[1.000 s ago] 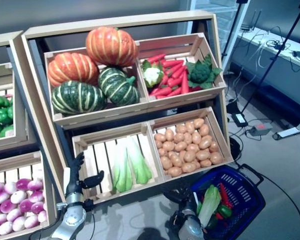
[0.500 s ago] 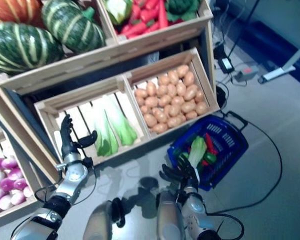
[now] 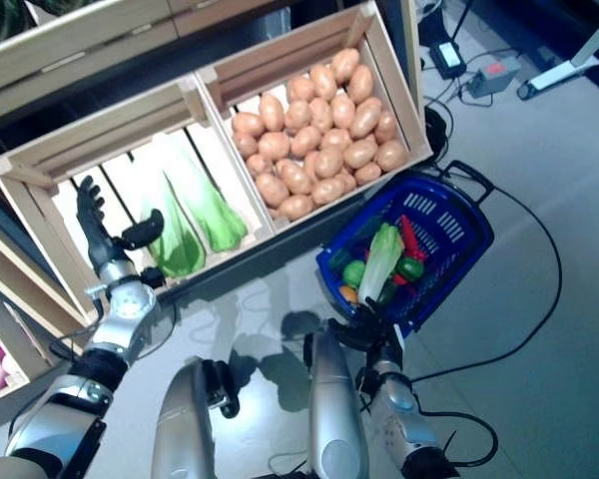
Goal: Put vegetables into the basket
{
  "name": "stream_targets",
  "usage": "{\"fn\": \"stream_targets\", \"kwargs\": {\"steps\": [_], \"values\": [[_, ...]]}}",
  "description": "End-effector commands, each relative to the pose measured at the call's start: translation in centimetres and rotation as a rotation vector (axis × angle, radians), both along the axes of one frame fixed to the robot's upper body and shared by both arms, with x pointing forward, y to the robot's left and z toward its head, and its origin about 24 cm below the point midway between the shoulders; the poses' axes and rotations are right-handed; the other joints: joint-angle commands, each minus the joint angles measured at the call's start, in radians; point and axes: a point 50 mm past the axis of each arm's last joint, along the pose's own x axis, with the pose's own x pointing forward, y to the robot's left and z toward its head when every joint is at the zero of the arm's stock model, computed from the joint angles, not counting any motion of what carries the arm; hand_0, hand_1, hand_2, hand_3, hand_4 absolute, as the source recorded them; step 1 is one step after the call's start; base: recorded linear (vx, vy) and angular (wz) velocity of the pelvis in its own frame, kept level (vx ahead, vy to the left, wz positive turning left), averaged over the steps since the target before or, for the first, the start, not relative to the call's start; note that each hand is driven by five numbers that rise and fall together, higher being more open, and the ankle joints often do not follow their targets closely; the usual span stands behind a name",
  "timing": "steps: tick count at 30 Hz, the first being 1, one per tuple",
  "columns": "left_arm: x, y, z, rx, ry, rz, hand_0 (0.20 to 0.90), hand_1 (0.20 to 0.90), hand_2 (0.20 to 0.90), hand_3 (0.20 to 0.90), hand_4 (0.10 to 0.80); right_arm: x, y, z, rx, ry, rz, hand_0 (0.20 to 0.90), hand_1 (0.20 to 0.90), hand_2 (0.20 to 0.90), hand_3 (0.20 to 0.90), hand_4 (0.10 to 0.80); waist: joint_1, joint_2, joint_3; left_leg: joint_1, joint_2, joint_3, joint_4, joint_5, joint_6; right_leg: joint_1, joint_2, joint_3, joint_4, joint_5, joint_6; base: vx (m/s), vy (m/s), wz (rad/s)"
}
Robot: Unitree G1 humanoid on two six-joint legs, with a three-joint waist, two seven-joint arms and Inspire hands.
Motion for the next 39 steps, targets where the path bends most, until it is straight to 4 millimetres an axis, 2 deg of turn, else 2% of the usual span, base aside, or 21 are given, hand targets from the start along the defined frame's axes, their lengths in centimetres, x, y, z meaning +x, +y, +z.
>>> {"fn": "stream_targets", "kwargs": {"steps": [1, 6, 11, 21, 31, 37, 38, 39], "values": [[0.7, 2.4, 5.3, 0.064, -0.172, 0.085, 0.900, 0.900, 0.900, 0.900, 0.800, 0.6, 0.1, 2.0, 0.012, -0.126, 0.047, 0.900, 0.900, 0.900, 0.900, 0.800, -0.013, -0.006, -0.054, 0.001, 0.005, -0.005, 0.084, -0.130, 0.075, 0.050, -0.034, 0.016, -0.059, 0.035, 0.004, -0.044, 0.026, -0.06], [1.3, 2.8, 6.9, 0.073, -0.191, 0.090, 0.900, 0.900, 0.900, 0.900, 0.800, 0.7, -0.3, 2.1, 0.019, -0.130, 0.017, 0.900, 0.900, 0.900, 0.900, 0.800, -0.013, -0.014, -0.034, -0.048, 0.008, -0.011, 0.118, -0.136, 0.075, 0.006, -0.031, 0.016, -0.037, 0.038, 0.007, -0.063, 0.017, -0.01], [2.2, 3.1, 9.6, 0.107, -0.204, 0.076, 0.900, 0.900, 0.900, 0.900, 0.800, 1.2, -0.3, 2.6, 0.020, -0.148, 0.022, 0.900, 0.900, 0.900, 0.900, 0.800, -0.021, -0.023, -0.003, -0.124, 0.015, -0.018, 0.162, -0.136, 0.073, -0.062, -0.020, 0.021, -0.007, 0.047, 0.010, -0.088, 0.017, 0.02], [3.0, 5.2, 12.8, 0.099, -0.179, 0.186, 0.900, 0.900, 0.900, 0.900, 0.800, 2.4, -0.7, 4.5, 0.050, -0.258, 0.003, 0.900, 0.900, 0.900, 0.900, 0.800, -0.032, -0.034, 0.053, -0.257, 0.031, -0.031, 0.230, -0.137, 0.074, -0.190, -0.008, 0.025, 0.055, 0.054, 0.013, -0.071, -0.008, 0.01], [3.4, 6.2, 13.5, 0.044, -0.129, 0.167, 0.900, 0.900, 0.900, 0.900, 0.800, 2.9, -1.1, 5.5, 0.077, -0.312, -0.043, 0.900, 0.900, 0.900, 0.900, 0.800, -0.035, -0.040, 0.061, -0.352, 0.035, -0.039, 0.275, -0.142, 0.080, -0.284, 0.002, 0.027, 0.100, 0.052, 0.004, -0.023, -0.012, 0.01], [3.9, 6.4, 12.5, -0.027, -0.049, 0.105, 0.900, 0.900, 0.900, 0.900, 0.800, 3.2, -0.9, 6.1, 0.083, -0.340, -0.032, 0.900, 0.900, 0.900, 0.900, 0.800, -0.035, -0.042, 0.061, -0.388, 0.039, -0.043, 0.298, -0.147, 0.085, -0.317, 0.002, 0.025, 0.126, 0.042, -0.001, -0.015, -0.005, 0.04], [4.0, 6.4, 12.3, -0.044, -0.040, 0.077, 0.851, 0.851, 0.851, 0.851, 0.767, 3.3, -0.8, 6.2, 0.083, -0.343, -0.032, 0.900, 0.900, 0.900, 0.900, 0.800, -0.034, -0.042, 0.061, -0.391, 0.038, -0.044, 0.300, -0.147, 0.085, -0.319, 0.002, 0.024, 0.128, 0.041, -0.002, -0.012, -0.013, -0.04], [4.1, 6.4, 12.3, -0.044, -0.042, 0.049, 0.535, 0.535, 0.535, 0.535, 0.557, 3.3, -0.8, 6.3, 0.084, -0.346, -0.032, 0.900, 0.900, 0.900, 0.900, 0.800, -0.033, -0.041, 0.061, -0.392, 0.039, -0.044, 0.299, -0.147, 0.085, -0.319, 0.002, 0.024, 0.128, 0.041, -0.002, -0.011, -0.012, -0.04]]}}
